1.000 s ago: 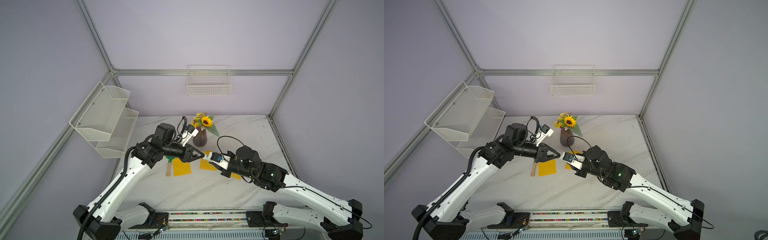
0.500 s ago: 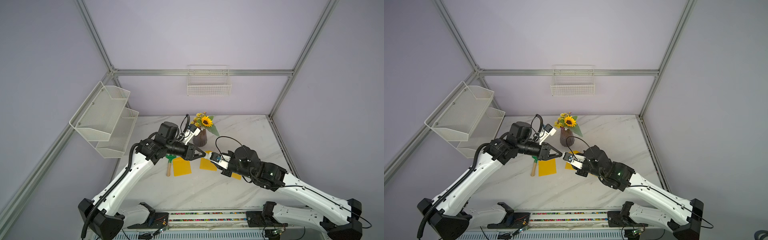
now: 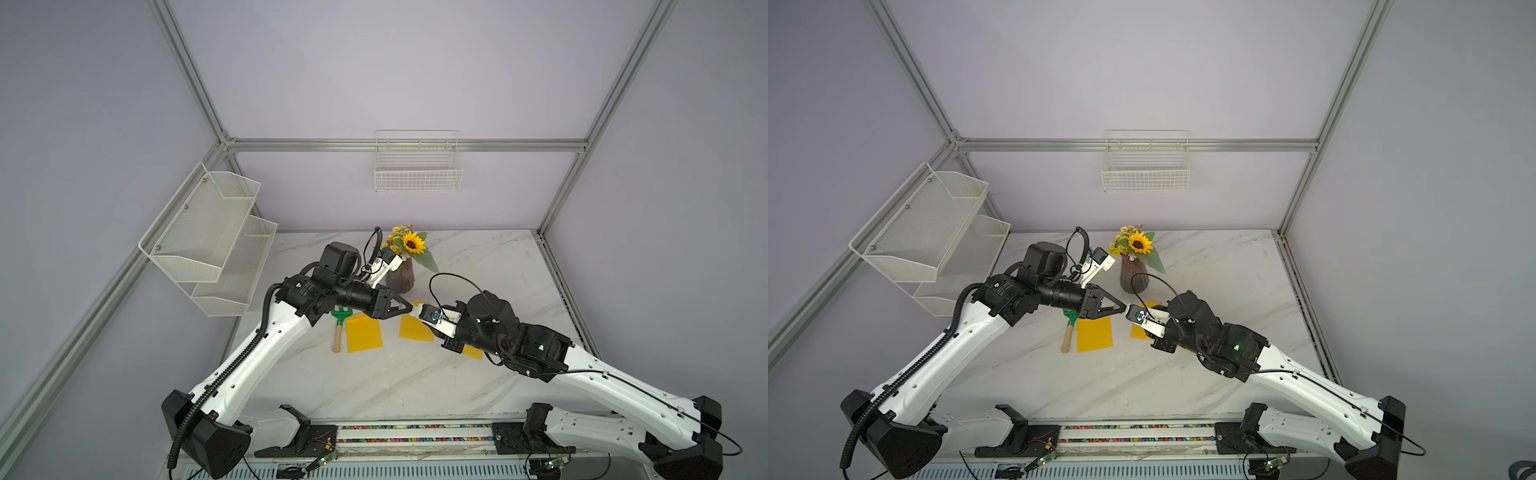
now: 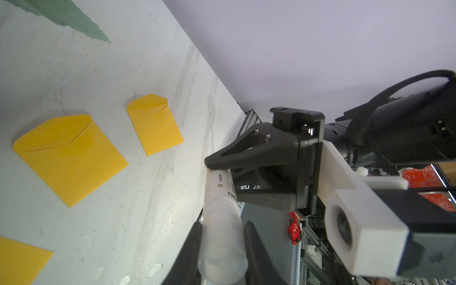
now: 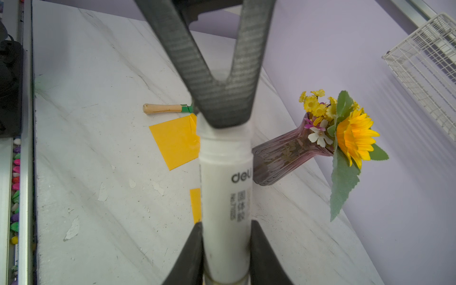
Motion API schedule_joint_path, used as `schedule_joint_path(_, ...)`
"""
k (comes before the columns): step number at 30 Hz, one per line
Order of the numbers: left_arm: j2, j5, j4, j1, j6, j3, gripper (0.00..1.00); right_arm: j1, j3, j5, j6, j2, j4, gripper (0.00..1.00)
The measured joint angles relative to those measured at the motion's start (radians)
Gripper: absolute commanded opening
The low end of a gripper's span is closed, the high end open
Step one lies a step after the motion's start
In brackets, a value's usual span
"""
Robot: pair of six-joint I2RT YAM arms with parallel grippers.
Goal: Seal the envelope with a glue stick
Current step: Open the lid of the glue stick.
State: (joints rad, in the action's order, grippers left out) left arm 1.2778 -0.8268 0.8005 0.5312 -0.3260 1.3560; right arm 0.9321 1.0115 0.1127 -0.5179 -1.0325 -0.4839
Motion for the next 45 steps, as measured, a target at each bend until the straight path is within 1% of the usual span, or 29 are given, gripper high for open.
schedule_joint_path(9, 0.007, -0.008, -0.016, -0.001, 0.003, 0.000, 0.00, 0.002, -0.008, 0.026, 0.000, 0.010, 0.004, 0.00)
schedule_joint_path(14, 0.007, -0.030, -0.043, -0.001, -0.012, 0.000, 0.00, 0.005, -0.021, 0.040, 0.000, 0.037, 0.018, 0.00)
schedule_joint_path(25, 0.007, -0.058, -0.089, -0.012, -0.059, -0.012, 0.00, 0.012, -0.023, 0.086, -0.001, 0.042, 0.027, 0.00)
schedule_joint_path(32, 0.004, -0.083, -0.062, -0.032, -0.060, -0.013, 0.00, -0.001, -0.040, 0.187, 0.005, 0.042, 0.012, 0.00)
schedule_joint_path(36, 0.002, -0.082, -0.043, -0.034, -0.056, -0.013, 0.00, -0.003, -0.040, 0.213, 0.008, 0.042, 0.008, 0.00)
schedule_joint_path(38, 0.002, -0.067, -0.028, -0.034, -0.051, -0.013, 0.00, -0.003, -0.040, 0.217, 0.009, 0.042, 0.005, 0.00)
schedule_joint_path(41, 0.006, 0.001, 0.011, -0.034, -0.026, -0.009, 0.00, -0.003, -0.040, 0.225, 0.012, 0.042, 0.001, 0.00)
schedule_joint_path(43, 0.025, 0.078, 0.048, -0.034, 0.005, 0.006, 0.00, -0.003, -0.040, 0.230, 0.017, 0.042, -0.001, 0.00)
schedule_joint_path(45, 0.061, 0.186, 0.076, -0.034, 0.034, 0.021, 0.01, -0.003, -0.040, 0.231, 0.024, 0.042, -0.003, 0.00)
